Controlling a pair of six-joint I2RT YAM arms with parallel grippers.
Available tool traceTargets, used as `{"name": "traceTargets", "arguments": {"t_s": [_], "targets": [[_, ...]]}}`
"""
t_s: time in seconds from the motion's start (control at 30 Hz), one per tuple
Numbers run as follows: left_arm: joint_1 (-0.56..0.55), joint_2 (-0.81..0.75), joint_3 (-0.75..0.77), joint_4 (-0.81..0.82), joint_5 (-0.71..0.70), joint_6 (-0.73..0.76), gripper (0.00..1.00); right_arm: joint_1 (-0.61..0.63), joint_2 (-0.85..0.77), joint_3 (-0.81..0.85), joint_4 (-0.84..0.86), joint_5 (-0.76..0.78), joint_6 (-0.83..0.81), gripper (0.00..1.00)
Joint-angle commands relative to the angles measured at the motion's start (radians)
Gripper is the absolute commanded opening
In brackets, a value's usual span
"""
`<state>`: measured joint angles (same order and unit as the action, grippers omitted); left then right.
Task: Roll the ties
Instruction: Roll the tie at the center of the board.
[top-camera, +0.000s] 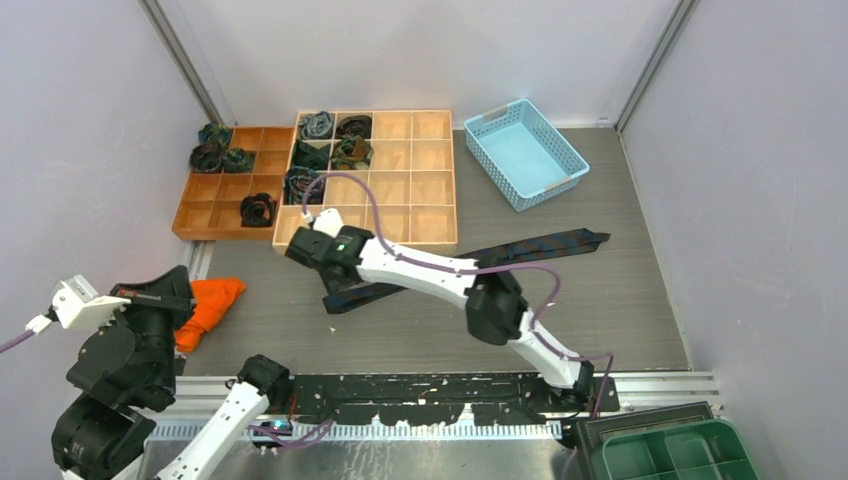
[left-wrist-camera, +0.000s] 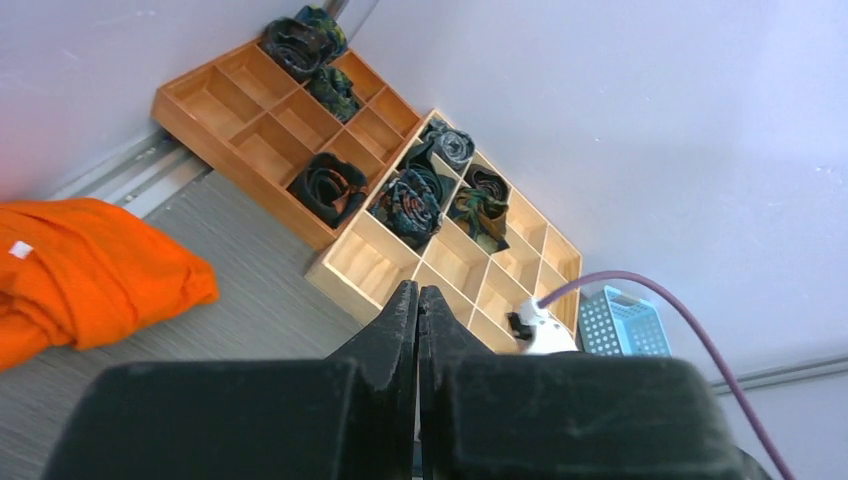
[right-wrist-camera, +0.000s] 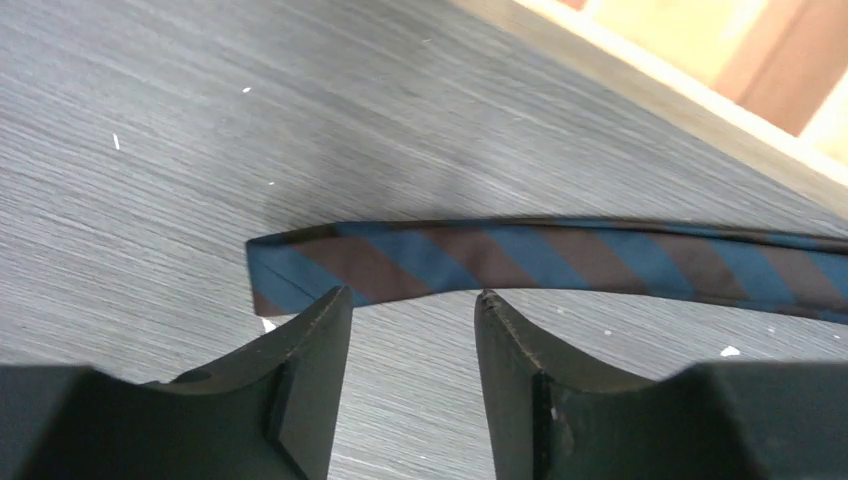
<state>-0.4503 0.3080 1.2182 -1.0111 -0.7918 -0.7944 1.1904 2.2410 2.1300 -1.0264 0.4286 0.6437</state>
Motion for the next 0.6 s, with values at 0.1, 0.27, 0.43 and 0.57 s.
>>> {"name": "traceTargets", "arguments": {"t_s": [0.1,0.27,0.43,0.57], "targets": [[0.003,-0.022,0.045,-0.051,-0.069,0.066,0.0,0.07,0.195,0.293,-0.117,0.026,-0.07,0.63],[0.002,-0.024,0.037,-0.072,-0.089,0.075,0.0,0.081,0.19,0.287,-0.086,0.002,-0.065,0.64],[0.001,-0.029,0.018,-0.069,-0.082,0.072,0.01,0.107,0.16,0.217,-0.019,0.005,-0.067,0.64],[0.0,-0.033,0.014,-0.064,-0.075,0.073,0.02,0.133,0.178,0.225,0.004,-0.003,-0.084,0.64]]}}
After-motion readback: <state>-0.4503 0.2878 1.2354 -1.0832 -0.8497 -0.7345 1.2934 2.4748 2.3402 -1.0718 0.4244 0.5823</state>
